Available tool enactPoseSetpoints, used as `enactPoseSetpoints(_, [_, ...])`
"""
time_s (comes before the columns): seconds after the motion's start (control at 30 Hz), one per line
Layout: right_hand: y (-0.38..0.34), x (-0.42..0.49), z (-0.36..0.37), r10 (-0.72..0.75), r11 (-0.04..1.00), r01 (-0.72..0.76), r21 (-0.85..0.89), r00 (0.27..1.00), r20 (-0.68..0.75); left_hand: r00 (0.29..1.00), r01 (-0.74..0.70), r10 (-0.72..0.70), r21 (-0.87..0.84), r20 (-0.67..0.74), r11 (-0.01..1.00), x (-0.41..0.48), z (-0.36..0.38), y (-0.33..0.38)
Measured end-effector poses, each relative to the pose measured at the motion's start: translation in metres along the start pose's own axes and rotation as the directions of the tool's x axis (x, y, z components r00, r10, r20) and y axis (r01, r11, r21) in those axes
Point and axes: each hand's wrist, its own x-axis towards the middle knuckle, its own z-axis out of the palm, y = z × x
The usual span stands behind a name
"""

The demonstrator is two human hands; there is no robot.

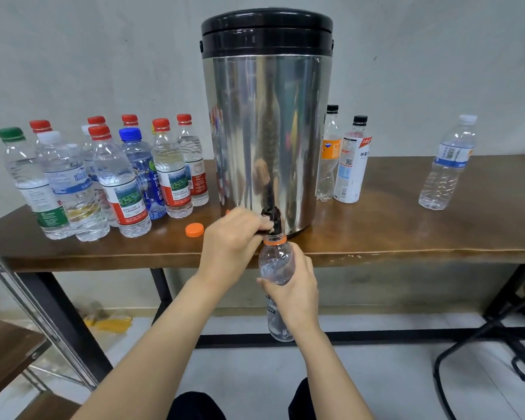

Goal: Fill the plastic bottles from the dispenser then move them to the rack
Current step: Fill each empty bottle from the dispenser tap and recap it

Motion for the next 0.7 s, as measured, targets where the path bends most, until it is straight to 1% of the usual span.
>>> enactPoseSetpoints(0.1, [0.000,-0.001,0.002,-0.013,1.000,0.013,-0.007,1.000,-0.008,0.998,0.055,-0.056,-0.086,-0.012,0.995,-0.012,0.003,0.005])
enactPoseSetpoints(0.17, [0.000,-0.002,0.004,-0.013,1.000,0.013,-0.006,1.000,-0.007,0.993,0.117,-0.117,-0.125,0.010,0.985,-0.010,0.001,0.012])
enactPoseSetpoints(0.27, [0.000,-0.003,0.006,0.010,1.000,-0.010,0.024,1.000,-0.010,0.964,0.262,-0.264,-0.188,0.016,0.947,-0.006,-0.001,0.018])
enactPoseSetpoints(0.33, [0.000,-0.003,0.007,0.022,0.999,-0.022,0.050,1.000,-0.011,0.941,0.334,-0.339,-0.206,0.009,0.920,-0.006,-0.001,0.018])
enactPoseSetpoints(0.43, [0.001,-0.004,0.007,0.030,0.997,-0.029,0.077,1.000,0.000,0.923,0.376,-0.385,-0.230,0.008,0.897,-0.007,0.000,0.016])
enactPoseSetpoints(0.53, [0.001,-0.003,0.007,0.013,0.998,-0.013,0.068,1.000,-0.003,0.902,0.421,-0.430,-0.289,0.033,0.860,-0.008,-0.003,0.010])
enactPoseSetpoints(0.63, [0.001,-0.003,0.008,0.006,0.998,-0.004,0.070,1.000,-0.018,0.895,0.437,-0.440,-0.336,0.071,0.834,-0.008,-0.003,0.001])
enactPoseSetpoints(0.7, [0.001,-0.003,0.009,0.016,0.996,-0.013,0.087,0.999,-0.033,0.900,0.423,-0.429,-0.368,0.070,0.828,-0.011,0.001,-0.003])
